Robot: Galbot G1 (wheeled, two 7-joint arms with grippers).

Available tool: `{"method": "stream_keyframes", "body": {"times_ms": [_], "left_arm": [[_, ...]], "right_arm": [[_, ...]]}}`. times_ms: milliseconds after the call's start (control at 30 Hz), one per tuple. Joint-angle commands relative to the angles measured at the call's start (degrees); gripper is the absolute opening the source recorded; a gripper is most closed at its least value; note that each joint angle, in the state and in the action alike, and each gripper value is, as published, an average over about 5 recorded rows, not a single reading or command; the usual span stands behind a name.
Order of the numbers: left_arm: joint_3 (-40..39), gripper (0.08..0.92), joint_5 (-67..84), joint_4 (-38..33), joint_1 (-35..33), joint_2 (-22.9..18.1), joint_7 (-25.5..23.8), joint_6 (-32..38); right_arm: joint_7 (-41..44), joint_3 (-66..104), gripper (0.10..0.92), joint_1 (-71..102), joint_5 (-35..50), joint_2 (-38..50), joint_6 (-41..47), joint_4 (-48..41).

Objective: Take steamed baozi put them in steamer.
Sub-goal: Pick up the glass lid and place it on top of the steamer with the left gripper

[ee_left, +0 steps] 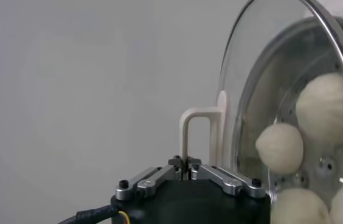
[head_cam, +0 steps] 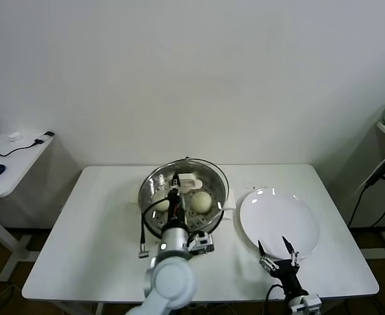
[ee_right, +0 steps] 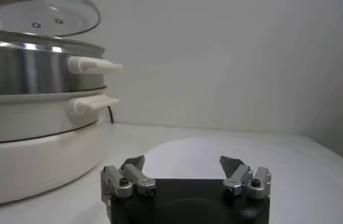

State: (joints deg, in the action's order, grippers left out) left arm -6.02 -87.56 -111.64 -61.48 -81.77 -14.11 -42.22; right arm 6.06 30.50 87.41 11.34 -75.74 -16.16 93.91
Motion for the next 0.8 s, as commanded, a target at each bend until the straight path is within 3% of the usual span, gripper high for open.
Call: {"method": "stream_keyframes", "body": {"times_ms": [33,800], "left_arm": [[-2.28,0.132,-2.16,4.8,1.45,-2.84,1.66,-2.78],[0.89,0.132,0.02,7.46,1.11,0.08,4.04,-2.44]], "right_arm": [[-0.13,0.44,0.823,0.26,-0.1,-0.24,-0.92,-0.22],[0.12,0.29,0.823,0.64,-0.71,-0.82,-2.63,-0.14]]}}
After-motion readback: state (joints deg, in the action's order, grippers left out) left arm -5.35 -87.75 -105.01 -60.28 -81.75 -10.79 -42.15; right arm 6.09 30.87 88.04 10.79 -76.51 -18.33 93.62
